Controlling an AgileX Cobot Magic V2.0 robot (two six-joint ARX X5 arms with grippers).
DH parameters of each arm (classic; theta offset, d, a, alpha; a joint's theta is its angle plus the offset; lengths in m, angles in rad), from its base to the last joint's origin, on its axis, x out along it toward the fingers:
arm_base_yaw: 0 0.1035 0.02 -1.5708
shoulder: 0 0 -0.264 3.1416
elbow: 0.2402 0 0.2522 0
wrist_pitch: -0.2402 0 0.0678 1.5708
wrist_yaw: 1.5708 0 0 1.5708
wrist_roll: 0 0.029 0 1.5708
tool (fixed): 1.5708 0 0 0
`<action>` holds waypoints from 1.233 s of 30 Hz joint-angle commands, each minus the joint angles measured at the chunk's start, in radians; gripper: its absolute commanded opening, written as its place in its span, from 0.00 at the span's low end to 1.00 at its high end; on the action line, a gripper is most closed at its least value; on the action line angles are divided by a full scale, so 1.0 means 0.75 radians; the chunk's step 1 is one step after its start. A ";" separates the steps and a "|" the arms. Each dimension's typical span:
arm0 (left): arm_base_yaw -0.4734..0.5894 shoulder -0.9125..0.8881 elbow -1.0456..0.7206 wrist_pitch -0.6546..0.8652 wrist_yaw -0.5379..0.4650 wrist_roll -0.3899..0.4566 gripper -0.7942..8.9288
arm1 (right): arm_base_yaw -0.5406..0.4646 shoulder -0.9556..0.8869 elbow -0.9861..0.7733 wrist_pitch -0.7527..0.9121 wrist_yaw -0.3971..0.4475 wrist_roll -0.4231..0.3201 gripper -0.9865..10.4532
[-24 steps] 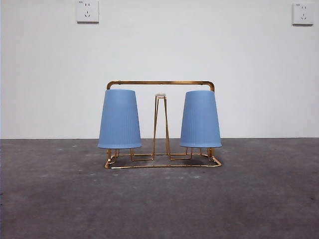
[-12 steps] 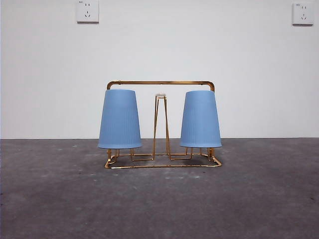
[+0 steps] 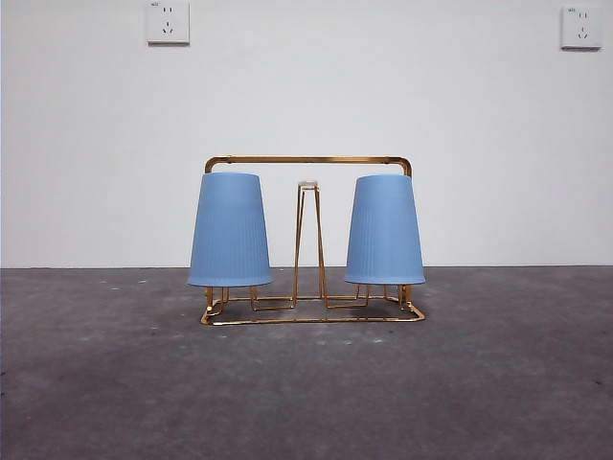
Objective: Pick up cup 1,put cup 1 in the cup rack,pick up cup 2,put cup 2 in the cup rack
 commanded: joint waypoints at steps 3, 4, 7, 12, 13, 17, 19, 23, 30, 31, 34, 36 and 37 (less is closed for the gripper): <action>-0.003 -0.001 -0.014 0.007 -0.004 -0.008 0.08 | -0.381 -0.047 -0.038 0.138 -0.096 -0.169 0.09; -0.003 -0.001 -0.014 0.007 -0.004 -0.008 0.08 | -0.456 -0.060 -0.055 0.188 -0.128 -0.188 0.09; -0.003 -0.001 -0.014 0.007 -0.004 -0.008 0.08 | -0.653 -0.118 -0.155 0.371 -0.173 -0.217 0.09; -0.003 -0.001 -0.014 0.007 -0.004 -0.008 0.08 | -0.859 -0.256 -0.491 0.768 -0.331 -0.136 0.09; -0.003 0.000 -0.014 0.007 -0.004 -0.008 0.08 | -0.883 -0.287 -0.571 0.852 -0.361 -0.103 0.09; -0.003 -0.001 -0.014 0.007 -0.004 -0.008 0.08 | -0.938 -0.425 -0.948 1.182 -0.374 -0.032 0.09; -0.003 -0.001 -0.014 0.007 -0.004 -0.008 0.08 | -0.942 -0.483 -1.115 1.297 -0.372 -0.026 0.09; -0.003 -0.001 -0.014 0.007 -0.004 -0.008 0.08 | -0.942 -0.601 -1.425 1.499 -0.349 -0.028 0.09; -0.003 -0.001 -0.014 0.007 -0.004 -0.008 0.08 | -0.942 -0.775 -1.824 1.643 -0.275 -0.027 0.09; -0.003 -0.001 -0.014 0.007 -0.004 -0.008 0.08 | -0.942 -0.792 -1.859 1.642 -0.270 -0.026 0.09; -0.003 -0.001 -0.014 0.007 -0.004 -0.008 0.08 | -0.942 -0.834 -1.954 1.641 -0.269 -0.005 0.09; -0.003 0.000 -0.014 0.007 -0.004 -0.008 0.08 | -0.942 -0.842 -1.991 1.614 -0.266 0.018 0.09; -0.003 0.000 -0.014 0.007 -0.004 -0.008 0.08 | -0.941 -0.842 -1.991 1.586 -0.257 0.008 0.09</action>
